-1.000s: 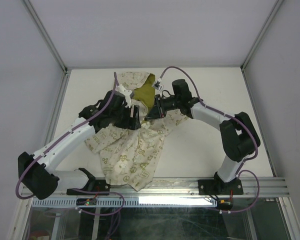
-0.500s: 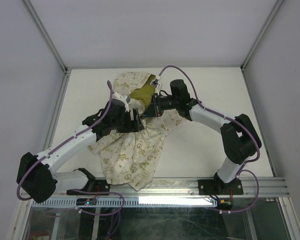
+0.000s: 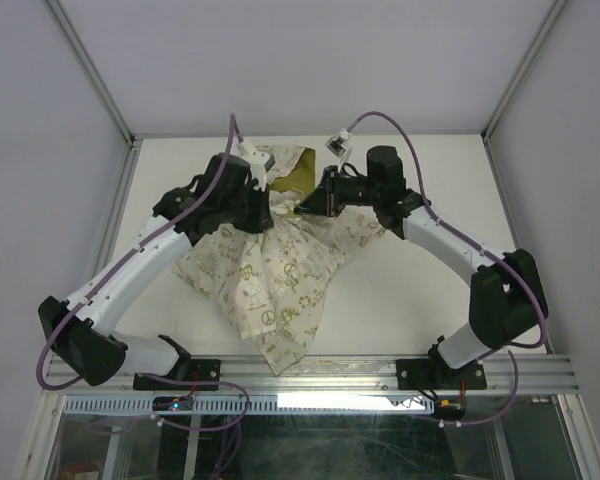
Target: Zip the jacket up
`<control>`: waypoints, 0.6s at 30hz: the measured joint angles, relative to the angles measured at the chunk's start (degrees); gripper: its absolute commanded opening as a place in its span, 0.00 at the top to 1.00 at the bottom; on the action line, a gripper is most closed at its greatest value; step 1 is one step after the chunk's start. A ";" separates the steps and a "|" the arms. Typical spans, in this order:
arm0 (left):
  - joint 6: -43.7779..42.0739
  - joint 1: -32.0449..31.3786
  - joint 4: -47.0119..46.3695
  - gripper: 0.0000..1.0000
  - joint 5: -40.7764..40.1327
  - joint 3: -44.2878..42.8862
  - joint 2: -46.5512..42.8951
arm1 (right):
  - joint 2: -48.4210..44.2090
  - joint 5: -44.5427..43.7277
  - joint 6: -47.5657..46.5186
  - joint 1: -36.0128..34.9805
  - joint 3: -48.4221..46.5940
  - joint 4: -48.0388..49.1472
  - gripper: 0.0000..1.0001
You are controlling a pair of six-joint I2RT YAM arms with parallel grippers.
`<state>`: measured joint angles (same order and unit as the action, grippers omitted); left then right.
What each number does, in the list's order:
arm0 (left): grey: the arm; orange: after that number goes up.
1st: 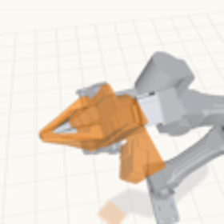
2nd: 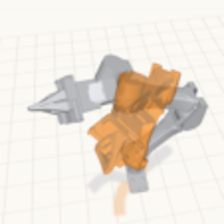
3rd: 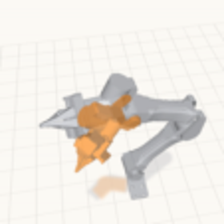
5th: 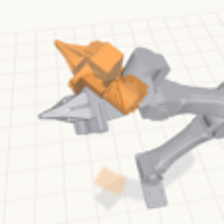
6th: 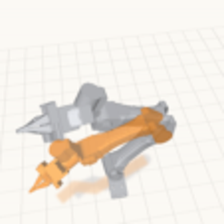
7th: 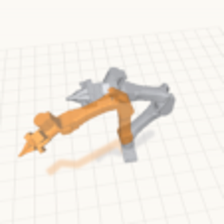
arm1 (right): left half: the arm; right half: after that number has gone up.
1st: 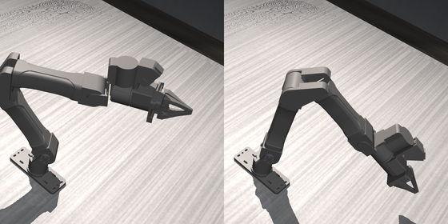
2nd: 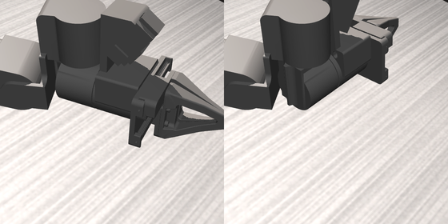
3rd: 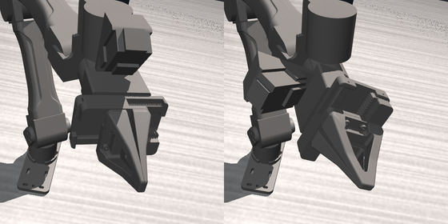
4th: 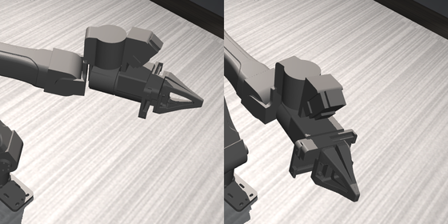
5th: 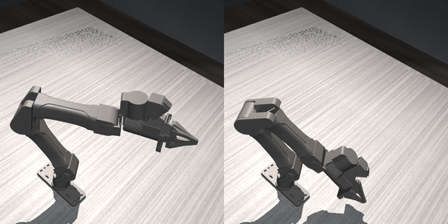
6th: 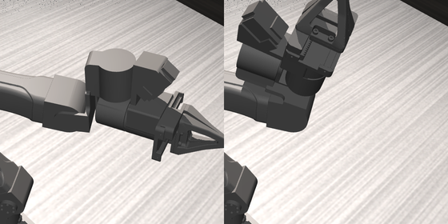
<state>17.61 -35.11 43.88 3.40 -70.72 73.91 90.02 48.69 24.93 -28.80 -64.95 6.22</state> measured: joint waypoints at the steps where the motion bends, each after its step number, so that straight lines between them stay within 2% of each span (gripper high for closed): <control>1: -3.37 0.13 4.04 1.00 0.13 -6.36 1.90 | -1.36 -0.44 0.04 0.00 -0.07 0.15 1.00; 3: -8.63 0.22 10.16 1.00 0.26 -16.57 5.33 | -4.31 -1.49 0.37 -0.24 -0.07 1.64 0.98; 5: -14.21 0.22 15.15 1.00 0.37 -25.05 8.20 | -7.50 -2.82 0.48 -0.55 0.09 3.65 0.75; 6: -16.61 0.26 16.46 1.00 0.96 -27.17 8.61 | -9.42 -3.39 0.44 -0.66 0.79 5.16 0.67; 8: -20.26 0.17 18.99 1.00 2.73 -28.81 8.59 | -12.63 -3.74 0.31 -0.70 3.06 7.72 0.57; 13: -26.82 0.35 23.89 1.00 1.90 -27.47 7.98 | -17.14 -3.43 -4.61 1.95 10.14 5.79 0.55; 18: -29.90 0.26 25.44 1.00 1.66 -20.35 5.05 | -17.00 -3.41 -12.48 3.67 12.90 1.60 0.66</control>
<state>-12.29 -34.85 69.32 5.06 -91.07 78.96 73.01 45.28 12.45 -25.12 -52.05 7.81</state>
